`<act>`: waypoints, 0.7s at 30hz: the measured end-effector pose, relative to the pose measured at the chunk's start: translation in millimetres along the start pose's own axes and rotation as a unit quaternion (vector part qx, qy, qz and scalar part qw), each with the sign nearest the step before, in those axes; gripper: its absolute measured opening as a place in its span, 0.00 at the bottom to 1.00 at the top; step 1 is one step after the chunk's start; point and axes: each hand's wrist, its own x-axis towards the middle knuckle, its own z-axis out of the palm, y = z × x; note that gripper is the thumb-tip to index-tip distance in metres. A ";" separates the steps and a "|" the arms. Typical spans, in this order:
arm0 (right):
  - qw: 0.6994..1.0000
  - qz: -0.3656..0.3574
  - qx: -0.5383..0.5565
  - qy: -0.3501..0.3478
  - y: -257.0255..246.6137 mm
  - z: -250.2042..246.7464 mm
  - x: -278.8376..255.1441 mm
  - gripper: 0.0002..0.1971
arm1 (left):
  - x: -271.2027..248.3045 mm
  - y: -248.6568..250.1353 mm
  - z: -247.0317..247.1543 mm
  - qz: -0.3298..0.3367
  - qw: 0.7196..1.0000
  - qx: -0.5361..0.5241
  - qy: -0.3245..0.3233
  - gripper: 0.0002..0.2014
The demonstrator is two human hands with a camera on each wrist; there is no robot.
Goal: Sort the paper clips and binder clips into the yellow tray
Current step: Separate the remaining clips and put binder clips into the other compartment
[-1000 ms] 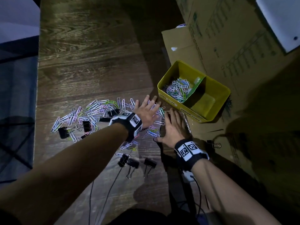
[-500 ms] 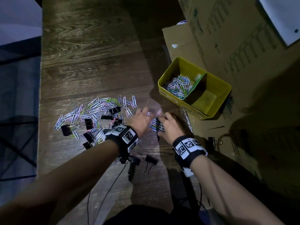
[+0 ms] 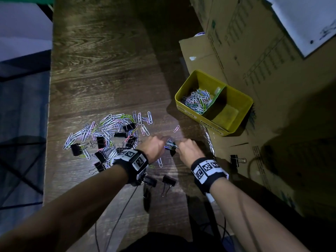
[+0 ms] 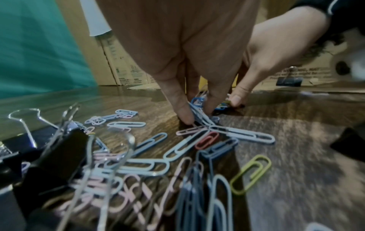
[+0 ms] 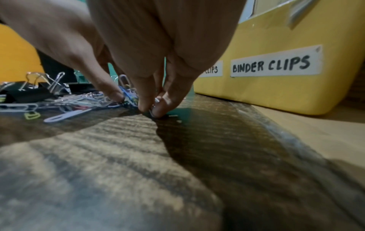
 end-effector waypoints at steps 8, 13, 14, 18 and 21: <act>0.989 0.094 0.113 -0.010 12.7 10.1 0.9 0.13 | 0.5 -17.4 -4.8 -0.086 0.980 -0.176 0.034 0.13; 0.951 0.126 0.277 0.043 26.5 11.9 -6.7 0.15 | 4.5 -37.4 -15.9 -0.198 0.883 -0.425 -0.032 0.07; 0.946 0.124 0.295 0.052 28.5 9.3 -9.1 0.15 | 3.8 -42.1 -19.0 -0.212 0.856 -0.470 -0.043 0.07; 0.917 0.108 0.367 0.115 27.0 -14.6 -21.5 0.14 | 5.1 -51.7 -43.8 -0.187 0.798 -0.572 -0.034 0.08; 0.892 0.098 0.412 0.155 25.2 -33.1 -27.1 0.13 | 14.7 -48.7 -76.6 -0.153 0.768 -0.621 -0.034 0.08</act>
